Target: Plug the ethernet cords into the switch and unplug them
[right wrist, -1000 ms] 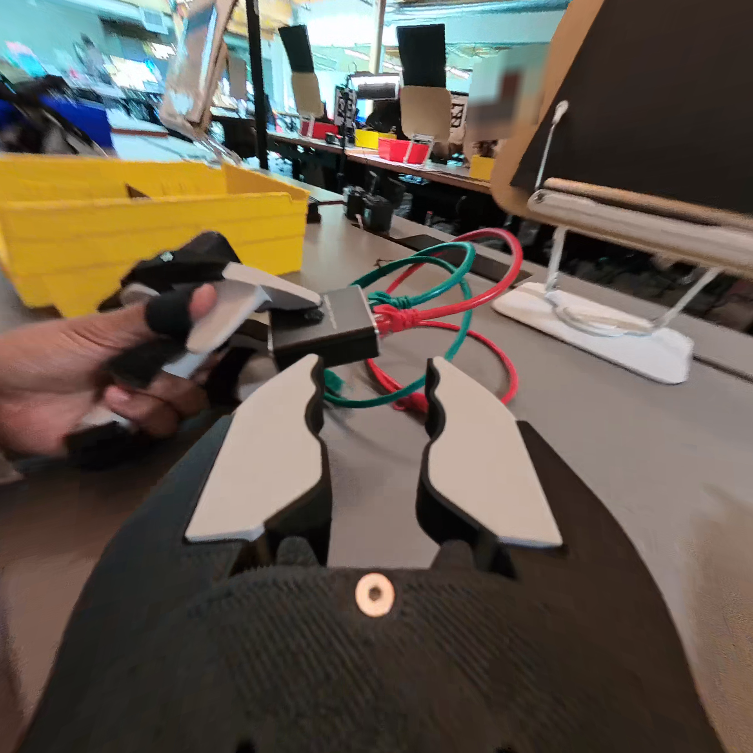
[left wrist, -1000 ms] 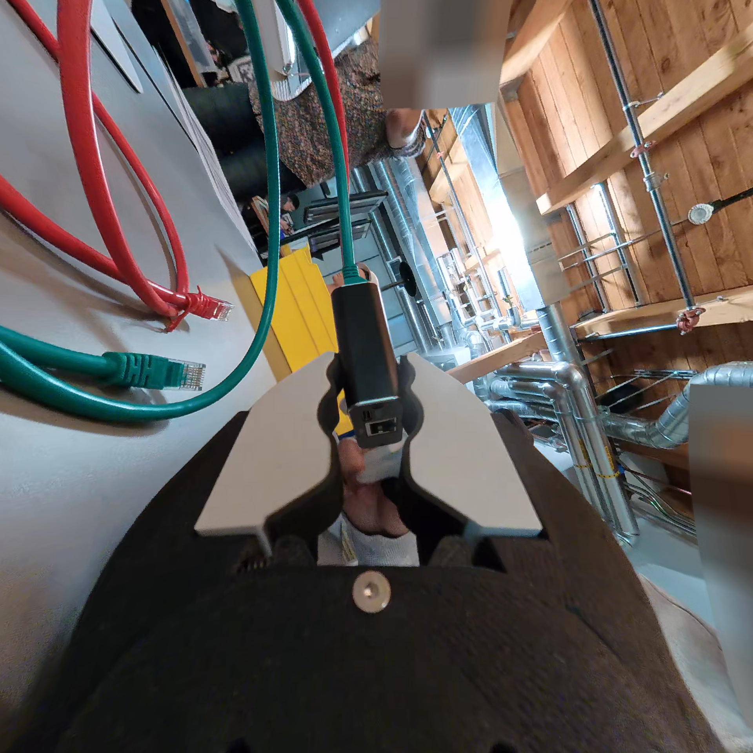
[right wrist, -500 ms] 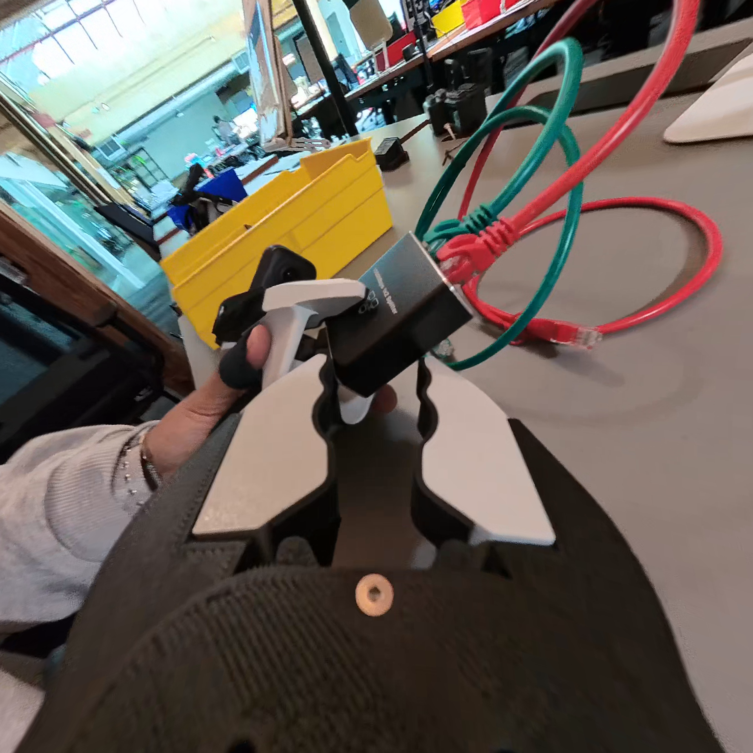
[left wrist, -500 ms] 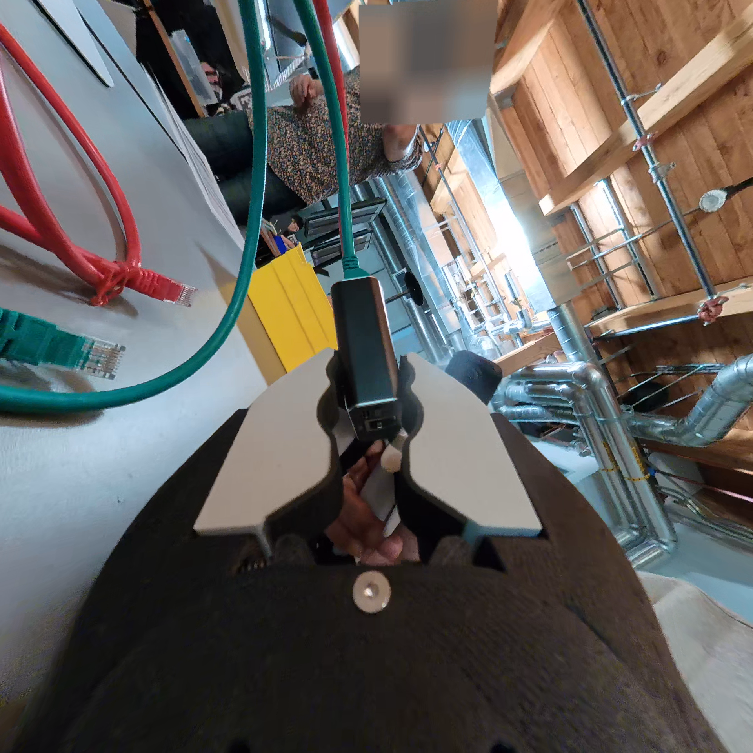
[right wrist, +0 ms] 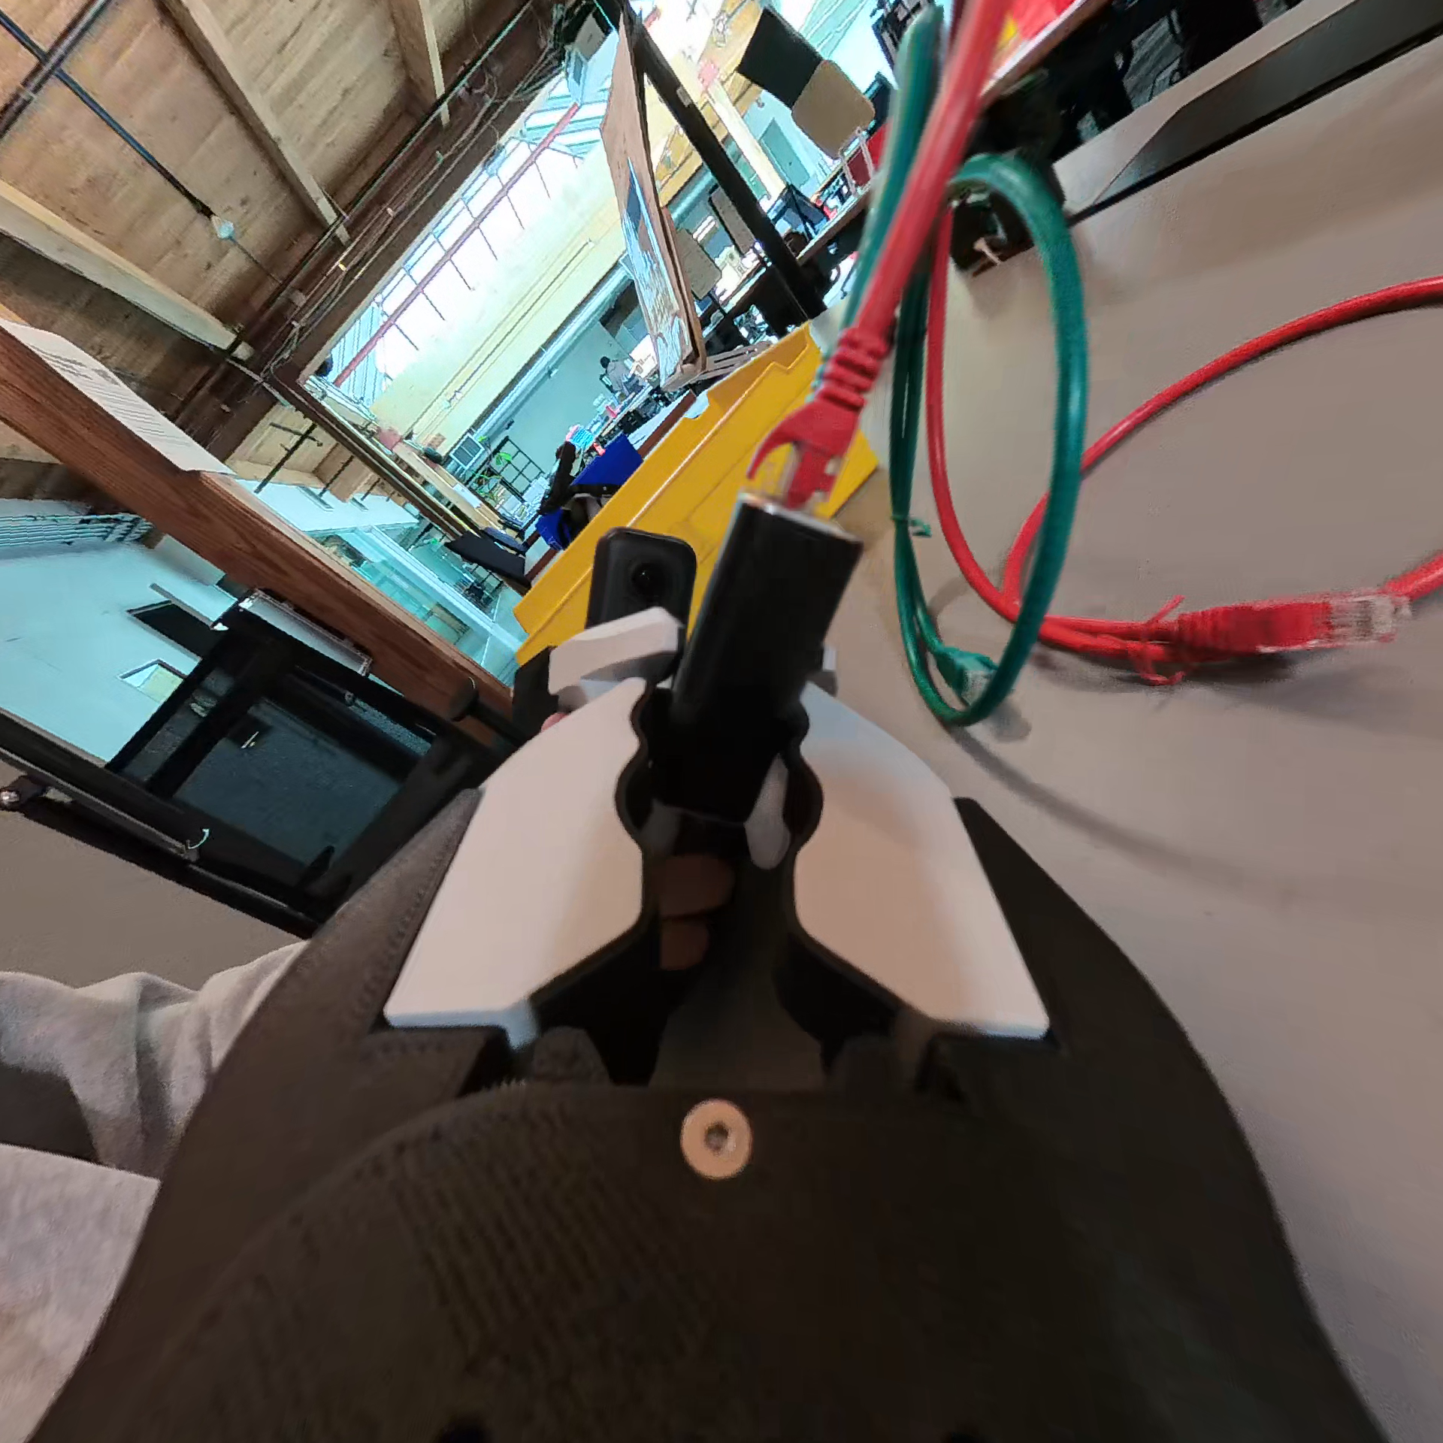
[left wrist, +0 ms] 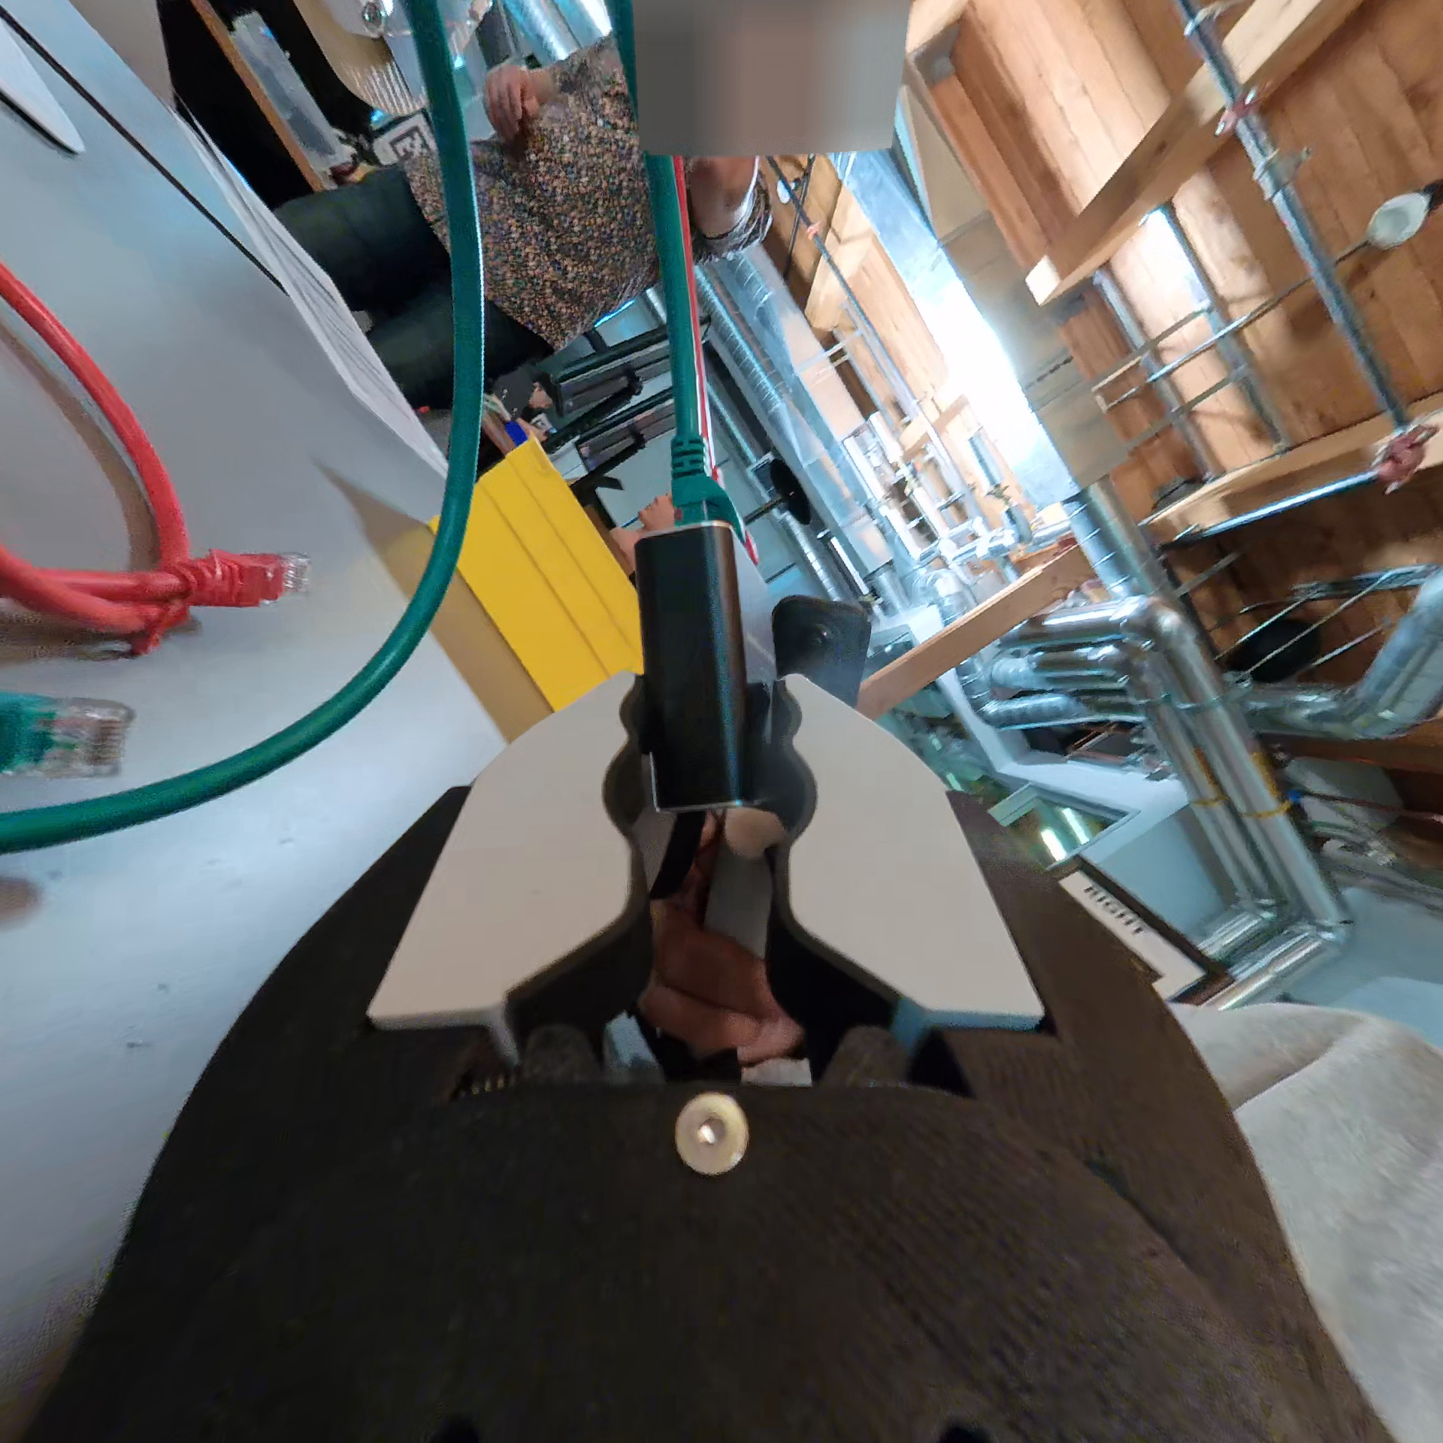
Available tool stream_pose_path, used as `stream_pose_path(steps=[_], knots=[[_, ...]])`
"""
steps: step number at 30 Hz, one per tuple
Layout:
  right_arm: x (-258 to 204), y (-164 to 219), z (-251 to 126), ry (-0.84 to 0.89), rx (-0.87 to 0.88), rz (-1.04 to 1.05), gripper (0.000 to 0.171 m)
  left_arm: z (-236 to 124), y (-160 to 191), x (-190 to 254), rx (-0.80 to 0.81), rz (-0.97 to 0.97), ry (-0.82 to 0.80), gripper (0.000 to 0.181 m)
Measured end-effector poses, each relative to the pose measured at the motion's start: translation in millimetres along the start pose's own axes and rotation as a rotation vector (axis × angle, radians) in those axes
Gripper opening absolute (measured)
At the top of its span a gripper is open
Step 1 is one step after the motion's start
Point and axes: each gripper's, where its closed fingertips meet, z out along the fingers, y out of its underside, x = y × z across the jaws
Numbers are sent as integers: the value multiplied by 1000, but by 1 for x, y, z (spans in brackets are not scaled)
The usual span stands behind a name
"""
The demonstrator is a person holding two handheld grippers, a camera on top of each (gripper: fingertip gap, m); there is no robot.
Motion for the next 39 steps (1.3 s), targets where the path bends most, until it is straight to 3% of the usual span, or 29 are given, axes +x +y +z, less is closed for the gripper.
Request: stream_pose_path(steps=[9,14,18,24,28,33,39], knots=[[17,-21,-27,-88,-92,-9,26,-34,-52,13,144,371,-169,36],[11,-66,-61,-197,19,-32,25,-58,-81,14,207,605,-345,36],[-5,-81,-79,-265,25,-95,25,-77,-99,11,326,579,-378,41],[-26,-57,-100,-360,-278,-121,26,-87,-107,5,394,430,-318,47],[-6,-41,-104,-236,-408,-109,25,-95,-117,7,426,438,-319,47],[13,-24,-78,-222,-374,88,24,-102,-130,27,448,556,-345,44],[14,9,-51,-191,-465,106,24,-95,-135,77,412,841,-386,43]])
